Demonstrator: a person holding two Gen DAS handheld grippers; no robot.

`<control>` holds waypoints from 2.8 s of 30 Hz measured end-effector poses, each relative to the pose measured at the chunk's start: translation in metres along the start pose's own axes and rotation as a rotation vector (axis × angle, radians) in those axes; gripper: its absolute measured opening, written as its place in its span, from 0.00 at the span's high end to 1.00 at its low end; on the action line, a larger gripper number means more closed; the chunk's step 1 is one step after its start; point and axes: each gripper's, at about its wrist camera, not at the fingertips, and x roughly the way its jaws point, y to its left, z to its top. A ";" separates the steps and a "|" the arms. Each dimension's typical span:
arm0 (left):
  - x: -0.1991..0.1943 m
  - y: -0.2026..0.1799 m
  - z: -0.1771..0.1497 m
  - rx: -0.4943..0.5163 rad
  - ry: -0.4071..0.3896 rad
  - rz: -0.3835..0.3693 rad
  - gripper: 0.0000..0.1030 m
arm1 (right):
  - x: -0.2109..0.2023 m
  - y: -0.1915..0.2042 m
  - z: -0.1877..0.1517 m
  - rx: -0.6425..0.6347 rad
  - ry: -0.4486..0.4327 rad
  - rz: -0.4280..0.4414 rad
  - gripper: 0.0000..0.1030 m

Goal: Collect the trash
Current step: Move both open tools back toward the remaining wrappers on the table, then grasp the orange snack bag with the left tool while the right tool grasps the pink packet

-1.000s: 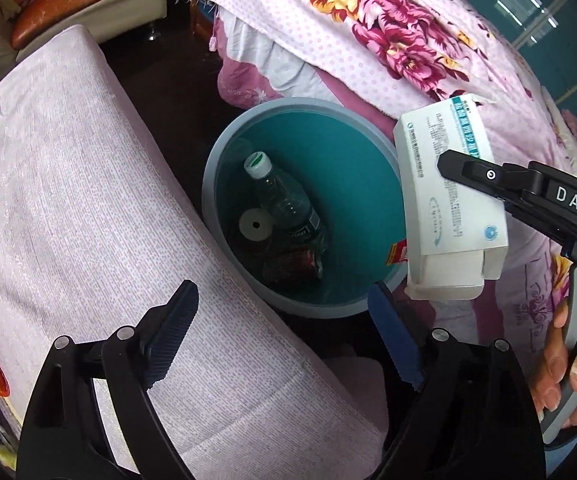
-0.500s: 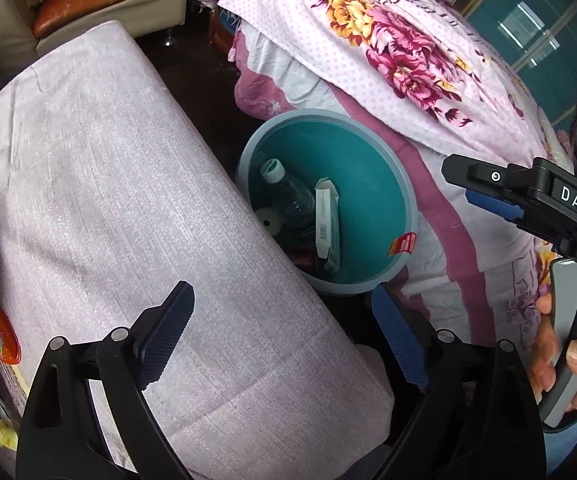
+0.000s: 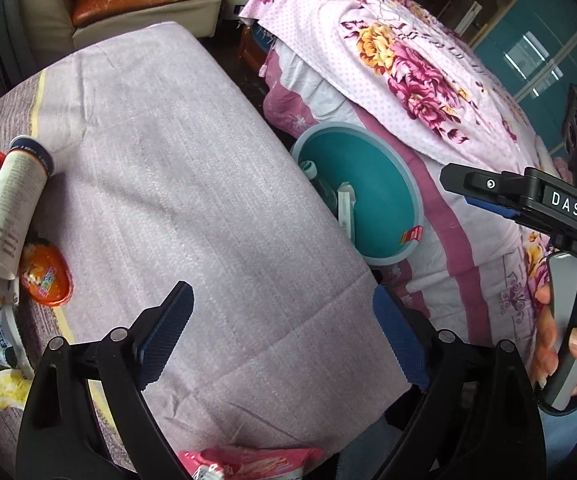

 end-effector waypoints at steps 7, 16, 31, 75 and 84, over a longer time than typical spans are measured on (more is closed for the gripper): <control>-0.035 0.042 -0.033 -0.052 -0.046 0.018 0.11 | 0.000 0.055 -0.018 -0.128 0.053 0.019 0.24; -0.074 0.100 -0.078 -0.164 -0.096 0.055 0.11 | 0.015 0.127 -0.061 -0.313 0.201 0.094 0.24; -0.110 0.162 -0.137 -0.337 -0.137 0.125 0.11 | 0.056 0.196 -0.161 -0.553 0.452 0.164 0.24; -0.111 0.334 -0.123 -0.501 -0.130 0.226 0.11 | 0.076 0.230 -0.091 -0.382 0.372 0.265 0.64; -0.127 0.322 -0.140 -0.496 -0.222 0.232 0.31 | 0.079 0.233 -0.087 -0.367 0.361 0.266 0.64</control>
